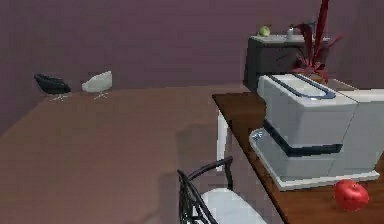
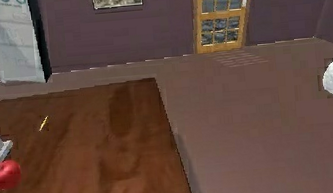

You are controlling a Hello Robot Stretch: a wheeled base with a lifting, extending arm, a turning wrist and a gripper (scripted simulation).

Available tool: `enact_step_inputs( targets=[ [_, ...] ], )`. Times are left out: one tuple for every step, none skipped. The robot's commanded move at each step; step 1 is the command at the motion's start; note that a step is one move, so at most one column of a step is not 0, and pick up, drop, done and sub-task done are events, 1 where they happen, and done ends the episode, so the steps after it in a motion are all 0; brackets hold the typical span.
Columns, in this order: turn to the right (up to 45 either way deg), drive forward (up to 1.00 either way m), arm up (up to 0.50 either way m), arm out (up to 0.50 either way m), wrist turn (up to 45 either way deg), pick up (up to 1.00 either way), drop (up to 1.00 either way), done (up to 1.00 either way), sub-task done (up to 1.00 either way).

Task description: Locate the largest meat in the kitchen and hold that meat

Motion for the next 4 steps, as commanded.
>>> enact_step_inputs(
  targets=[
    [-45.0, 0.0, 0.0, 0.0, 0.0, 0.0, 0.0, 0.0, 0.0],
    [-45.0, 0.0, 0.0, 0.0, 0.0, 0.0, 0.0, 0.0, 0.0],
    [-33.0, 0.0, 0.0, 0.0, 0.0, 0.0, 0.0, 0.0, 0.0],
    [0.0, 0.15, 0.0, 0.0, 0.0, 0.0, 0.0, 0.0, 0.0]
  ],
)
